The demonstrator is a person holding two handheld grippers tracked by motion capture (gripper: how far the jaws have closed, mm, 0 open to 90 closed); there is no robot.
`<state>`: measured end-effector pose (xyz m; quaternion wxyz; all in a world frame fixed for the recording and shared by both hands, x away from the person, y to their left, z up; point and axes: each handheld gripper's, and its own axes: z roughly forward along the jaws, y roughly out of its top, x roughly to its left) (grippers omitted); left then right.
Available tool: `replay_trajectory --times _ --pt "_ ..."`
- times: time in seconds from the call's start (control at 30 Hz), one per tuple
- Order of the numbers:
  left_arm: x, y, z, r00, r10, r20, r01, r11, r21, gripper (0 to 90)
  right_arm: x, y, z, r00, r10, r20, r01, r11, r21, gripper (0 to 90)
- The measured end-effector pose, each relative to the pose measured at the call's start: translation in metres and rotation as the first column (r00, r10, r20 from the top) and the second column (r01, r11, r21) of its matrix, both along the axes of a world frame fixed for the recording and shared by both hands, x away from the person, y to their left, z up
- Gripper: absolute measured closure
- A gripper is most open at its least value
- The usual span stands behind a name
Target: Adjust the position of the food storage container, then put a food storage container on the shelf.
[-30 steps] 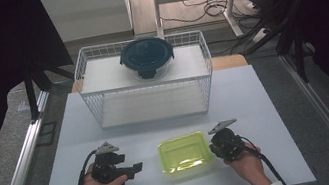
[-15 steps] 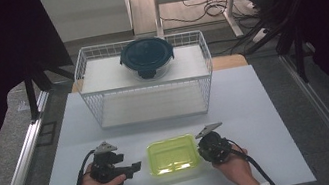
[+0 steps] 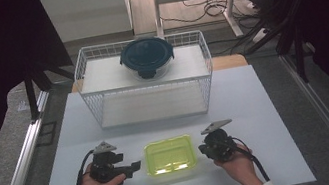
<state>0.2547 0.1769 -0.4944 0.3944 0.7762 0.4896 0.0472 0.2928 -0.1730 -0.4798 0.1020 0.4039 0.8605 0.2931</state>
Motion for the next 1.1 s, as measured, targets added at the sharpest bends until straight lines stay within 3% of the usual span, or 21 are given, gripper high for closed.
replay_trajectory --times 0.03,0.2,0.33,0.37,0.43,0.67,0.77,1.0,1.07,1.1 --pt "0.000 0.002 0.001 0.9999 0.012 0.006 -0.012 0.9999 -0.012 21.7 -0.001 -0.006 0.005 0.9998 -0.022 0.002 0.022 0.9992 0.033 88.7" --pt "0.000 0.003 0.002 0.9997 0.022 0.013 -0.022 0.9995 -0.023 21.8 0.000 -0.015 0.010 0.9996 -0.027 0.013 0.025 0.9957 0.089 85.7" --pt "-0.001 0.002 0.002 0.9995 0.023 0.022 -0.023 0.9994 -0.025 21.8 0.001 -0.018 0.013 0.9990 -0.030 -0.032 0.036 0.9779 0.206 54.4" --pt "-0.001 0.002 0.003 0.9994 0.025 0.024 -0.024 0.9993 -0.030 21.8 0.002 -0.020 0.015 0.9985 -0.034 -0.043 0.043 0.9673 0.250 42.0" --pt "-0.001 0.003 0.004 0.9993 0.026 0.026 -0.025 0.9988 -0.043 21.7 0.002 -0.021 0.016 0.9980 -0.031 -0.056 0.045 0.9603 0.275 35.5" --pt "0.000 0.003 0.002 0.9997 0.024 0.005 -0.023 0.9957 -0.089 20.9 0.004 -0.021 0.013 0.9964 -0.016 -0.083 0.042 0.9484 0.314 33.3" --pt "0.002 0.004 0.002 0.9995 0.030 -0.014 -0.031 0.9899 -0.138 20.3 0.004 -0.020 0.010 0.9950 -0.001 -0.100 0.033 0.9465 0.321 33.3" --pt "0.005 0.000 -0.002 0.9987 0.006 -0.051 -0.015 0.9838 -0.179 20.8 0.007 -0.020 0.008 0.9923 -0.002 -0.124 0.045 0.9388 0.342 34.0" --pt "0.009 0.000 -0.006 0.9962 0.011 -0.087 -0.030 0.9762 -0.215 21.5 0.009 -0.018 0.004 0.9887 0.007 -0.150 0.046 0.9367 0.347 36.8" --pt "0.009 0.000 -0.006 0.9962 0.011 -0.087 -0.030 0.9762 -0.215 22.5 0.009 -0.018 0.004 0.9887 0.007 -0.150 0.046 0.9367 0.347 36.8"
